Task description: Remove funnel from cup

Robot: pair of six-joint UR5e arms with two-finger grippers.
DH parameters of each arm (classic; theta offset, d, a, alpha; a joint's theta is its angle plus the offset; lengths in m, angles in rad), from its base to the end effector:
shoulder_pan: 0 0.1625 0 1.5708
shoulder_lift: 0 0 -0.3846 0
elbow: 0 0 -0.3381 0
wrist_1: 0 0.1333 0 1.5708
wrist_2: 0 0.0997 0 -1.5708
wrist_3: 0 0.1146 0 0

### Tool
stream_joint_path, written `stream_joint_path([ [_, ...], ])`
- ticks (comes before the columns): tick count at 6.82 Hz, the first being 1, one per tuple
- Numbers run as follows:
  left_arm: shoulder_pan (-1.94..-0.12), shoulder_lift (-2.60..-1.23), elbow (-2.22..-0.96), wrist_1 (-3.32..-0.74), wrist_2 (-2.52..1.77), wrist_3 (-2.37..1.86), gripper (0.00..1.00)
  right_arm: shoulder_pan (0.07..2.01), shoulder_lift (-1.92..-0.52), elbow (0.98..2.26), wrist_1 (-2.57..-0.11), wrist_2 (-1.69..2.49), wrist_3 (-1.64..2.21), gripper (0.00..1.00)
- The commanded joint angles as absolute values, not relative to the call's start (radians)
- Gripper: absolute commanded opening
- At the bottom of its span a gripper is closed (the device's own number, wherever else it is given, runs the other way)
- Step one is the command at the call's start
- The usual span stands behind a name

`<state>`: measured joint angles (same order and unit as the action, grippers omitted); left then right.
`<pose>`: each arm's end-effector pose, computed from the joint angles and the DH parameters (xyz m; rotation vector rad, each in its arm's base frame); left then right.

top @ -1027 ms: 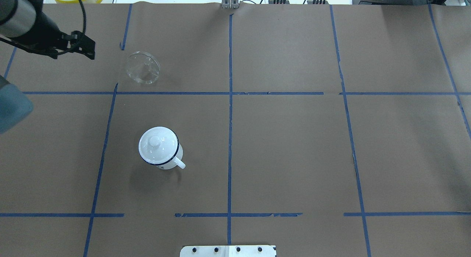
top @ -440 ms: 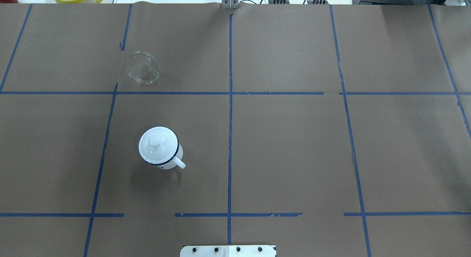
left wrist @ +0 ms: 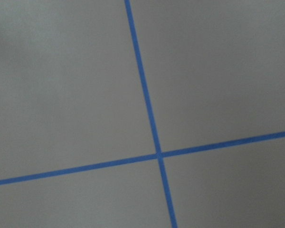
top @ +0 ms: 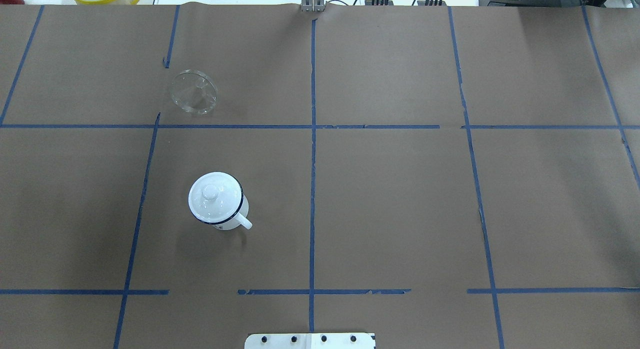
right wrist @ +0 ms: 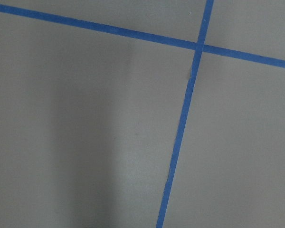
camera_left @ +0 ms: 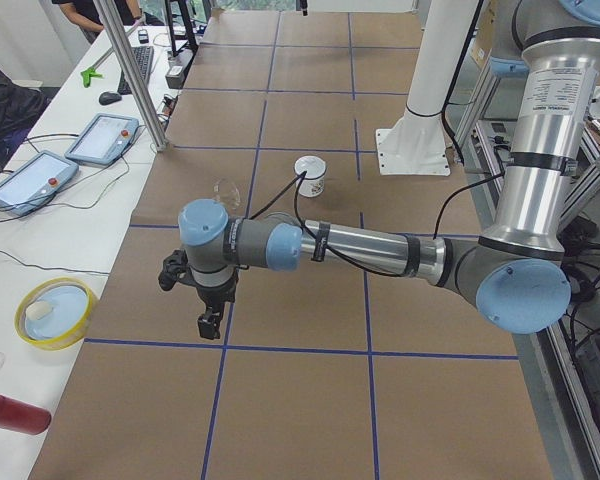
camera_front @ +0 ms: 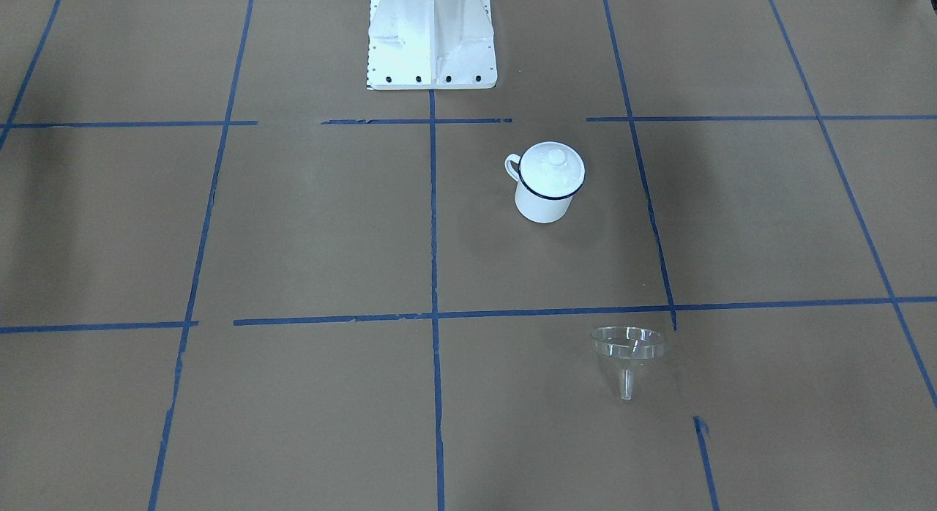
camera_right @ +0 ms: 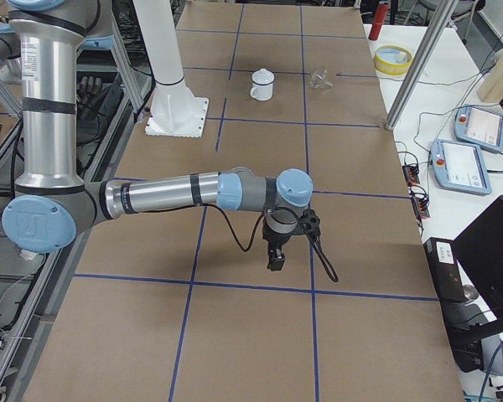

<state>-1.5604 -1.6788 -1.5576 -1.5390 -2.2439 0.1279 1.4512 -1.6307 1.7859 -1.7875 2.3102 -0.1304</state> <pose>-0.0568 -0.4838 0.5960 0.1001 0.6688 0.1542 0.0073 -0.4091 0.5848 -0.0548 -0.7410 -0.2157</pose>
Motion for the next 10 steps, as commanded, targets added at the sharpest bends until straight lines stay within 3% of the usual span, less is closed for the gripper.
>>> stream_joint_path([
  [1, -1.580, -1.645, -1.526, -1.543, -2.273, 0.146, 1.00, 1.451, -1.631, 1.786, -1.787, 2.310, -0.130, 1.00],
  [10, -1.641, -1.654, -1.523, -1.540, -2.374, 0.172, 1.00, 1.451, -1.631, 1.786, -1.787, 2.310, -0.130, 1.00],
])
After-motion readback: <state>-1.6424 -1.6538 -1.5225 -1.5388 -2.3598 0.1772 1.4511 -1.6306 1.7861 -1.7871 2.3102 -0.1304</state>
